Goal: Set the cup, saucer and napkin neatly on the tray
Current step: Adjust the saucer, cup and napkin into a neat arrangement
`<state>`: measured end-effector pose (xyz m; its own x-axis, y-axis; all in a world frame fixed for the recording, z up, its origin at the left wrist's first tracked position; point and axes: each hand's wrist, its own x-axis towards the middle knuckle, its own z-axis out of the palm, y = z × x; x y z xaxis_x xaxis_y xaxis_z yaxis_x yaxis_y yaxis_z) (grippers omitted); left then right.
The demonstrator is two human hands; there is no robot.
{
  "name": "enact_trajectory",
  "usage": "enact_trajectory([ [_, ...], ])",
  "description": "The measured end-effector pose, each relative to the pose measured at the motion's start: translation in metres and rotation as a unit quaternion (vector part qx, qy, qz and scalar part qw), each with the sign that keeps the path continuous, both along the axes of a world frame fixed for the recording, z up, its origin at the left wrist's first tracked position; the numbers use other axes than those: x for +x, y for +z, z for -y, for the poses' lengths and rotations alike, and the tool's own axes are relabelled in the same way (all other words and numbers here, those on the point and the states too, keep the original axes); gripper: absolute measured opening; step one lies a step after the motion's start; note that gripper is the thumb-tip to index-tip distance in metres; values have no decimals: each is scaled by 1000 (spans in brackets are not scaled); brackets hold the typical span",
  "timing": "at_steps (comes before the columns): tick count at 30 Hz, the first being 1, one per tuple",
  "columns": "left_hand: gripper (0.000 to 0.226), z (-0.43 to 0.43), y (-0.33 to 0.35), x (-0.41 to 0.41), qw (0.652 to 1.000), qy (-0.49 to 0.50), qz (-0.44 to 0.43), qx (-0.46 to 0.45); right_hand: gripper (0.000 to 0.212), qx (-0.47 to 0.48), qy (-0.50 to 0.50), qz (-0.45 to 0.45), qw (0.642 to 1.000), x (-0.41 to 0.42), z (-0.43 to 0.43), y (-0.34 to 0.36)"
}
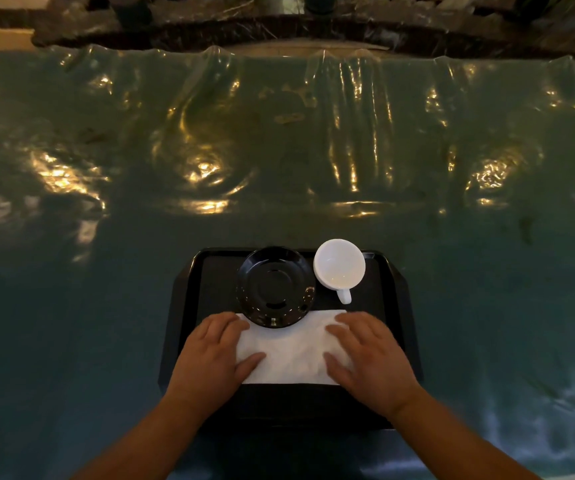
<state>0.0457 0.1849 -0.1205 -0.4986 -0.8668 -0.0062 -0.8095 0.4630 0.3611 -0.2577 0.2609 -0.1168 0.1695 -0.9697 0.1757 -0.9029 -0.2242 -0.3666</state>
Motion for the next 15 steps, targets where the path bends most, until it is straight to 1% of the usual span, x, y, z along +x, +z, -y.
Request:
enact_trajectory([
  [2, 60, 9, 7, -2, 999, 47, -2, 9, 38, -43, -103, 54, 992, -5, 18, 13],
  [3, 62, 13, 10, -3, 998, 61, 1, 18, 40, -37, -158, 76, 984, -8, 29, 20],
  [5, 64, 21, 14, -8, 997, 70, 14, 43, 51, 18, -244, 126, 961, -14, 51, 31],
  [7, 66, 26, 17, -13, 995, 65, 29, 65, 59, 76, -257, 161, 950, -14, 68, 35],
  [10, 64, 32, 20, -16, 995, 62, 38, 72, 63, 118, -225, 128, 959, -10, 79, 33],
  [15, 63, 42, 19, -12, 996, 43, 57, 62, 68, 147, -243, 100, 953, -5, 77, 28],
])
